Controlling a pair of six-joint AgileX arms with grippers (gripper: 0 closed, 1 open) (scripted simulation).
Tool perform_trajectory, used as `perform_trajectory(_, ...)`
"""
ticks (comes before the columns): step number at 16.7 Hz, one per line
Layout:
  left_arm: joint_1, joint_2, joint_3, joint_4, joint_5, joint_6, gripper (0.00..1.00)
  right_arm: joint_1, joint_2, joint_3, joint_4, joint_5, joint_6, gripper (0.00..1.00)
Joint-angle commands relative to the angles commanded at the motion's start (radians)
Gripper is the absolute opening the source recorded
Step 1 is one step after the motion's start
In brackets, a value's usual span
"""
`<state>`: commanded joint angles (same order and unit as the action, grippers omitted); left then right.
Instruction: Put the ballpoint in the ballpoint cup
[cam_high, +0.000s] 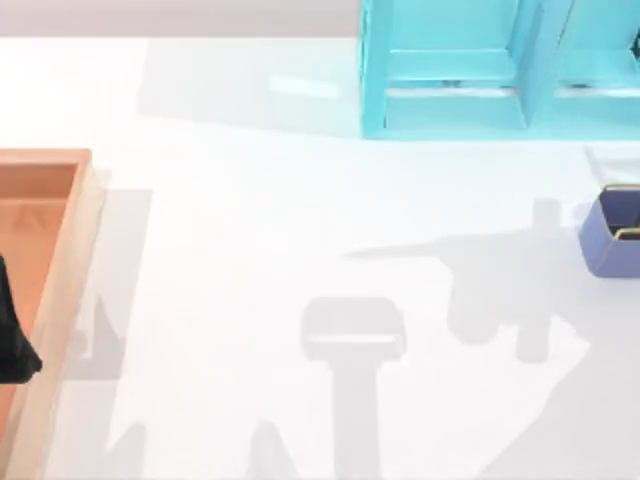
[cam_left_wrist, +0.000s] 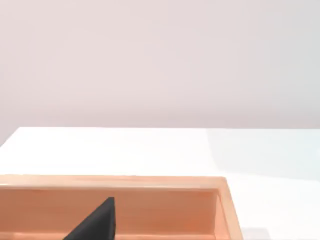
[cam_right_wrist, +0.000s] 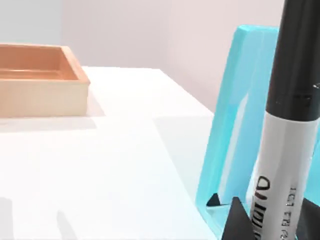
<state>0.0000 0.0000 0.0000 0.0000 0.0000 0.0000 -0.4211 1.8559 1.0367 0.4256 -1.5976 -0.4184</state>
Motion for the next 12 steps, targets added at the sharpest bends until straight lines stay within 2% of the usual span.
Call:
perform_trajectory(4, 0.0, 0.0, 0.0, 0.0, 0.0, 0.0, 1.0, -0.001, 0.0, -0.001, 0.001, -0.001, 0.0, 0.0)
perform_trajectory(5, 0.0, 0.0, 0.0, 0.0, 0.0, 0.0, 1.0, 0.008, 0.074, 0.004, 0.244, 0.028, -0.003, 0.0)
perform_trajectory(8, 0.0, 0.0, 0.0, 0.0, 0.0, 0.0, 1.0, 0.008, 0.067, 0.006, 0.205, 0.029, -0.016, 0.0)
perform_trajectory(12, 0.0, 0.0, 0.0, 0.0, 0.0, 0.0, 1.0, 0.01, 0.035, 0.018, 0.024, 0.021, -0.075, 0.0)
